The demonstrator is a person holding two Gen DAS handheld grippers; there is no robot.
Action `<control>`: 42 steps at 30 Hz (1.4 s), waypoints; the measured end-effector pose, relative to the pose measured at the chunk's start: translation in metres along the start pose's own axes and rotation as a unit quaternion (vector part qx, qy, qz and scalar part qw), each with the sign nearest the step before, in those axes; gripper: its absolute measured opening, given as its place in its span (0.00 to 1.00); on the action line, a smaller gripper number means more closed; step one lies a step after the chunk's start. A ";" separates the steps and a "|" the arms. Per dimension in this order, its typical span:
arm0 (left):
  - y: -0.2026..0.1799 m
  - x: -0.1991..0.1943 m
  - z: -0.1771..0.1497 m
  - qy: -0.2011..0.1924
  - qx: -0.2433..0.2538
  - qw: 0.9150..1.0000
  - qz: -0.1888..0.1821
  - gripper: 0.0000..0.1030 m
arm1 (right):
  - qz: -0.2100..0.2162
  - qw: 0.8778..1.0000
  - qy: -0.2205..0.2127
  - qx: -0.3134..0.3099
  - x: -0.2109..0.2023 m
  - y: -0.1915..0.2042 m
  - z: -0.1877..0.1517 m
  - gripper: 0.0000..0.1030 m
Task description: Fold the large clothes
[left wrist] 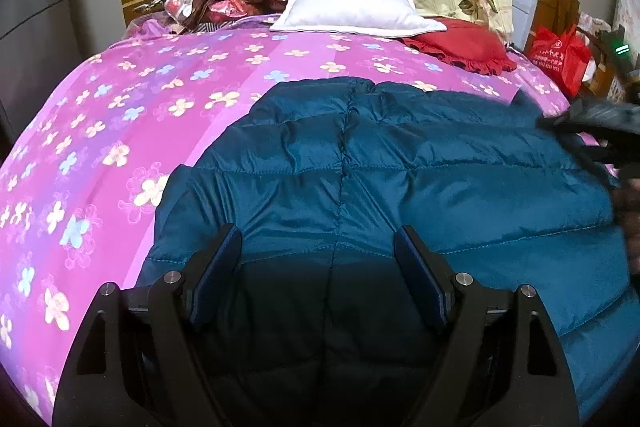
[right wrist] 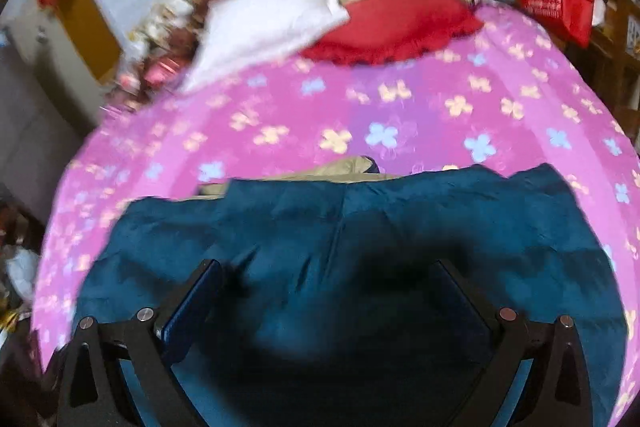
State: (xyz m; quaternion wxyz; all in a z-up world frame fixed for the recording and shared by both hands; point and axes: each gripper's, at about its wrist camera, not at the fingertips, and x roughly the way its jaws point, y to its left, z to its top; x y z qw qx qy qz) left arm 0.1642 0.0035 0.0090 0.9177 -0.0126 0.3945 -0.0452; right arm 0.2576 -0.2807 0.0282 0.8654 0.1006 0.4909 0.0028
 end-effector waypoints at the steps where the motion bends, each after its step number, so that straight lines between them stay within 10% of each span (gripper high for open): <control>1: 0.001 -0.001 0.001 0.000 -0.003 1.000 -0.005 0.78 | -0.018 1.000 0.017 -0.008 0.013 -0.001 0.003 1.00; 7: 0.000 -0.009 0.005 -0.002 -0.003 0.999 -0.033 0.78 | -0.043 0.998 0.045 -0.022 0.034 -0.013 -0.002 1.00; 14: -0.003 -0.017 0.000 0.016 0.000 1.000 -0.025 0.78 | -0.033 0.999 -0.025 -0.034 -0.057 -0.012 -0.028 0.99; 30: -0.078 -0.158 -0.100 0.100 0.032 0.993 -0.055 0.99 | 0.033 0.994 -0.085 -0.056 -0.244 -0.029 -0.230 0.99; 42: -0.105 -0.243 -0.111 0.045 0.057 0.994 -0.076 0.99 | 0.034 0.992 -0.105 -0.058 -0.301 -0.028 -0.285 0.99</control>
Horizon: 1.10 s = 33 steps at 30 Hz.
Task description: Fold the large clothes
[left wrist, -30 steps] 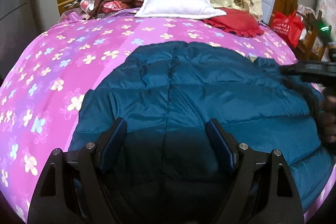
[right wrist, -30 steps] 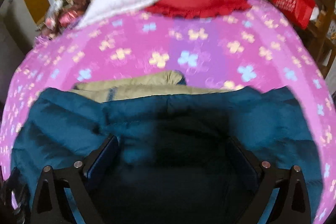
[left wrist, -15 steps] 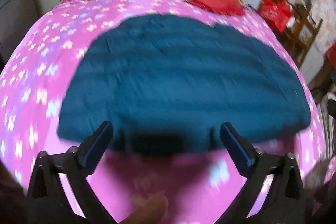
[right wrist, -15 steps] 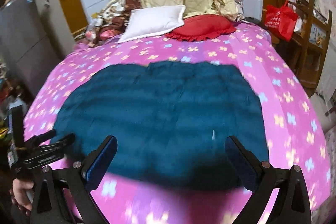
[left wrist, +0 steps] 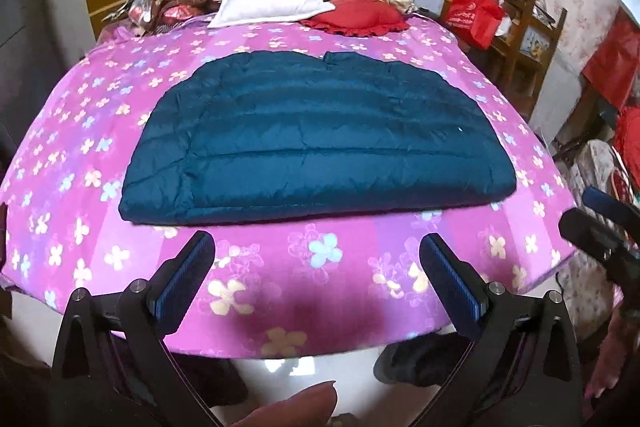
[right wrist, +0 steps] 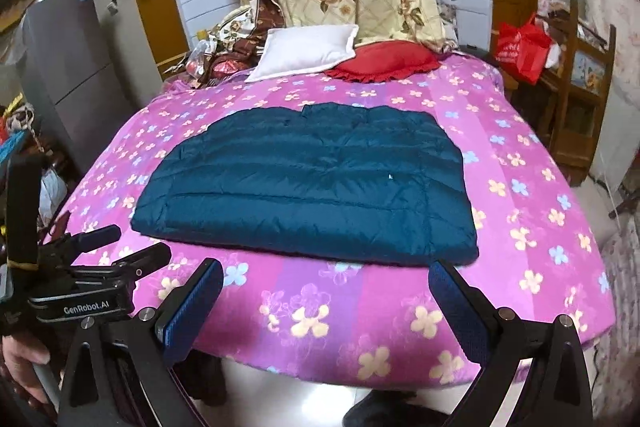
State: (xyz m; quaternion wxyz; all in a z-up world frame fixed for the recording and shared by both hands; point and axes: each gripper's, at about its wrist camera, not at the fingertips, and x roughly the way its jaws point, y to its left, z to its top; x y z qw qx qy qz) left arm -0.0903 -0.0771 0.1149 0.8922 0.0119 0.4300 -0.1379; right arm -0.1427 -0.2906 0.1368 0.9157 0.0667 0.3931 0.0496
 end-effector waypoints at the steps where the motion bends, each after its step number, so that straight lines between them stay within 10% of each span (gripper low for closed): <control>1: 0.000 -0.001 -0.002 0.004 0.001 1.000 -0.002 0.99 | -0.003 1.000 0.001 0.002 -0.003 0.000 -0.001 0.99; 33: -0.005 0.001 -0.008 0.001 0.008 1.000 0.027 0.99 | 0.008 1.000 0.010 -0.002 0.005 0.011 -0.003 0.99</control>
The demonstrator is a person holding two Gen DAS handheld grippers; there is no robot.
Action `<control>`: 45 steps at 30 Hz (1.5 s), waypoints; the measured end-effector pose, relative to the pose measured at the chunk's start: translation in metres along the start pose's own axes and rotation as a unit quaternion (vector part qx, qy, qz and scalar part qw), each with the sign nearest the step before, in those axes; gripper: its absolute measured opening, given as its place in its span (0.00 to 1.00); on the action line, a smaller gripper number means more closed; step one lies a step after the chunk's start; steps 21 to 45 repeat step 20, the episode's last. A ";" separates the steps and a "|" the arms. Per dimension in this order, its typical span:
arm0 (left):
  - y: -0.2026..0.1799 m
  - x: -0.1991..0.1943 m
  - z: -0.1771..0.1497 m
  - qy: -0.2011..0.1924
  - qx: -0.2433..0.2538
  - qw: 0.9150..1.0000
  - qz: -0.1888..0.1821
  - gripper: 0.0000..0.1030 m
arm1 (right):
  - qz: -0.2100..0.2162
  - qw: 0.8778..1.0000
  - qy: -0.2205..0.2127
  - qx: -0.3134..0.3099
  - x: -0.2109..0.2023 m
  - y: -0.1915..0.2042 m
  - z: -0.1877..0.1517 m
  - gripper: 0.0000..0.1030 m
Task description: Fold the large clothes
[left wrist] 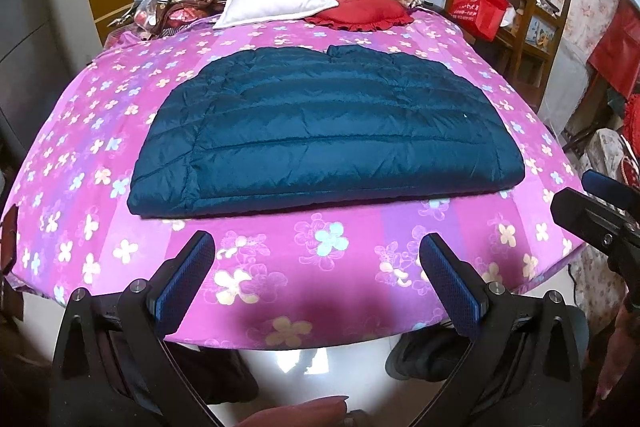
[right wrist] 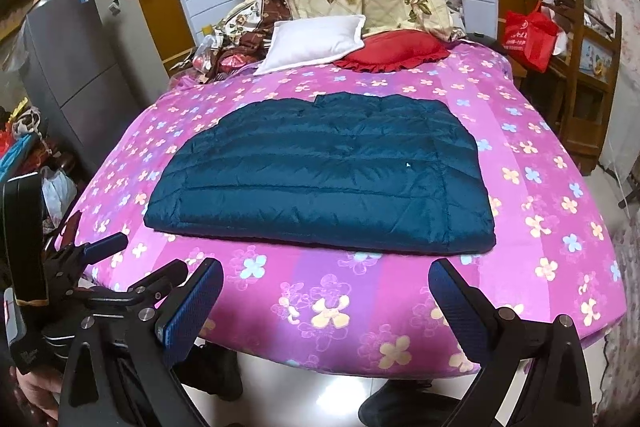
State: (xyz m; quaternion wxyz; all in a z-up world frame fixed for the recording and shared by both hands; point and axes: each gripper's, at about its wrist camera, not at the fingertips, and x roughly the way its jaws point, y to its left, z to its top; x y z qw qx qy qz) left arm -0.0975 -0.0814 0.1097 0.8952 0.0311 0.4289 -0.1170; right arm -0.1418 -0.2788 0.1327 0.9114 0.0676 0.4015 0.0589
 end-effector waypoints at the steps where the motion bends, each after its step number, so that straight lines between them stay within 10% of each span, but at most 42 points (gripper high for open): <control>1: 0.000 0.000 0.000 0.001 -0.001 1.000 -0.002 0.99 | 0.001 1.000 0.001 -0.001 0.000 0.001 0.000 0.99; 45: -0.005 0.009 -0.005 0.006 -0.006 1.000 -0.012 0.99 | 0.004 1.000 0.005 -0.001 0.004 0.001 -0.006 0.99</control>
